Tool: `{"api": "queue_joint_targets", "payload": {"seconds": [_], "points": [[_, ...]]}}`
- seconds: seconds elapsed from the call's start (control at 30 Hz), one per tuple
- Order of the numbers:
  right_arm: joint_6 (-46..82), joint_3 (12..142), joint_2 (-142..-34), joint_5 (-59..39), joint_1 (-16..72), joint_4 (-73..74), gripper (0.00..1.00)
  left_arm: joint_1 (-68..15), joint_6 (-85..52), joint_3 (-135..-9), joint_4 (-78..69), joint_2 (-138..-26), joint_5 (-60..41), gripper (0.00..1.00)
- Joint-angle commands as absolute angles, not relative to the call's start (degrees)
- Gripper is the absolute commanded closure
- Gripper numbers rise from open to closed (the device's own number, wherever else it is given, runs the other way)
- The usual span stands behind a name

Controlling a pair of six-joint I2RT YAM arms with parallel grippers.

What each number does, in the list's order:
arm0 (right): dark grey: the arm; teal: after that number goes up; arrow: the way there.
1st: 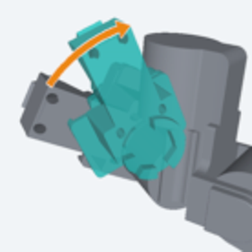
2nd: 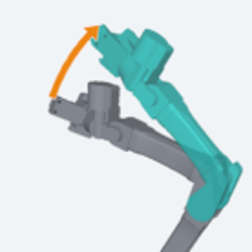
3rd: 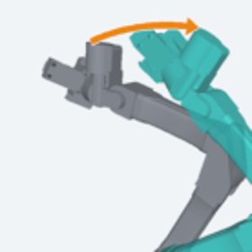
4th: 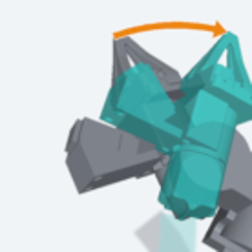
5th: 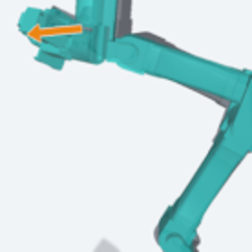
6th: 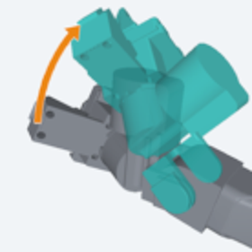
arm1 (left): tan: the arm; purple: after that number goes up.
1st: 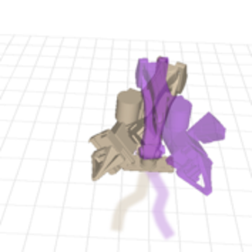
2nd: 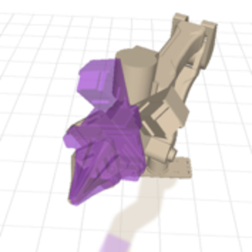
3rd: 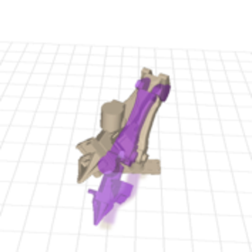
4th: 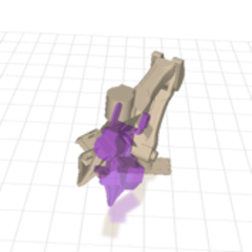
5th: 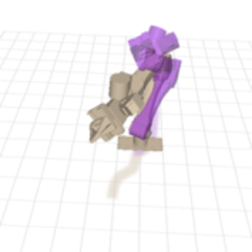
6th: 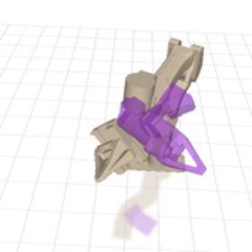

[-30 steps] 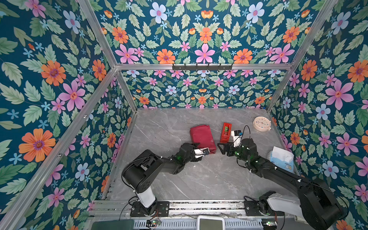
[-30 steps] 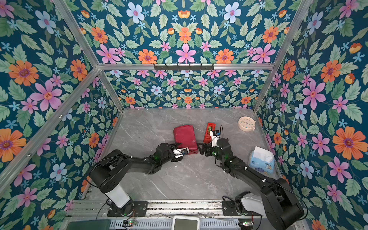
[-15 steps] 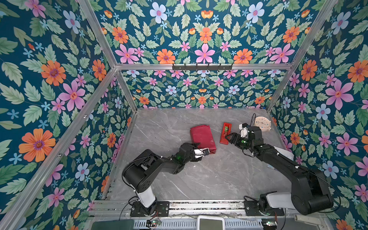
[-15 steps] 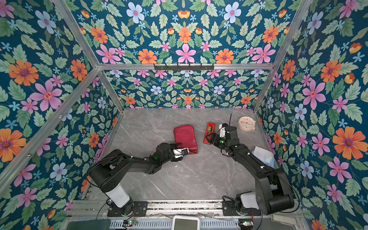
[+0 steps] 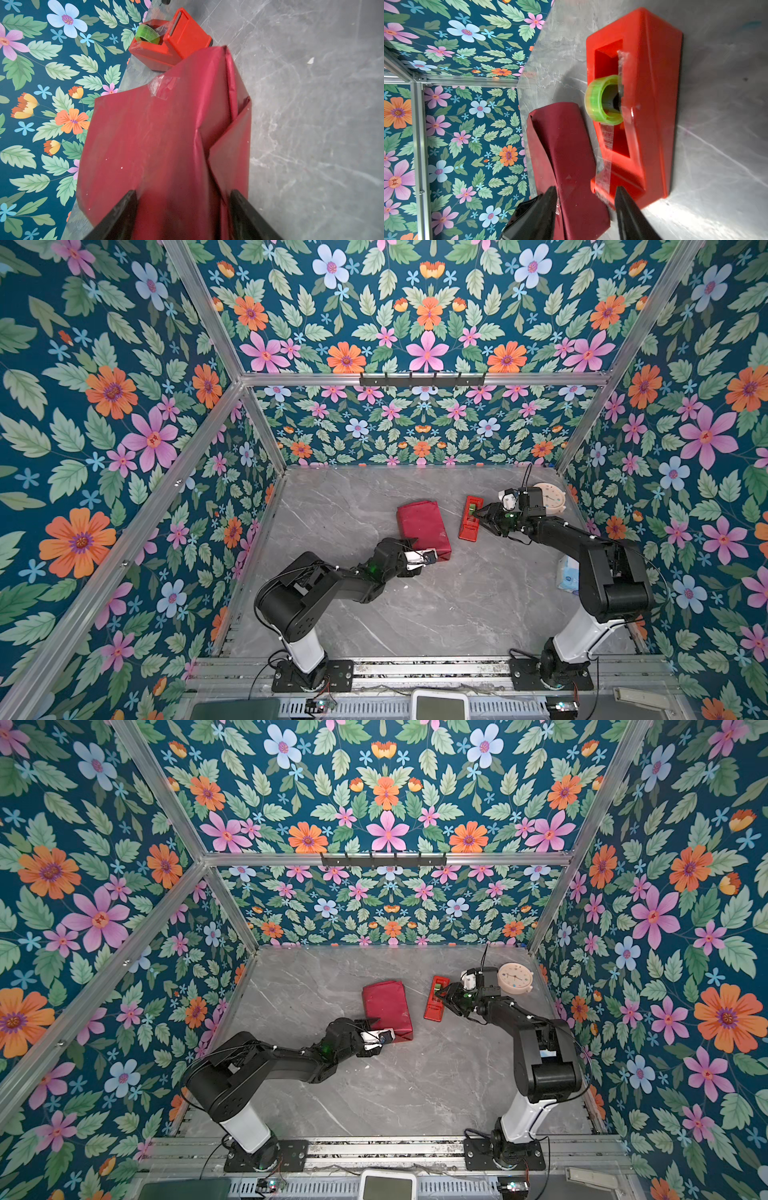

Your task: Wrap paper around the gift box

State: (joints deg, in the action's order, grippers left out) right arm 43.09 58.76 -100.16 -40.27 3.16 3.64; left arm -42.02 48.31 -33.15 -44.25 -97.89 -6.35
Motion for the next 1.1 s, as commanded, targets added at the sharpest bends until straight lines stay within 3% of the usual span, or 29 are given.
{"api": "queue_joint_targets", "payload": {"seconds": [0.0, 1.07], "points": [[43.2, 60.2, -102.0, -42.5, 3.2, 3.3, 0.53, -41.9, 48.4, -33.1, -42.3, -97.7, -6.8, 0.29], [48.1, 59.4, -110.7, -47.0, 3.0, 10.8, 0.78, -41.9, 48.4, -33.3, -42.5, -98.1, -6.7, 0.28]]}}
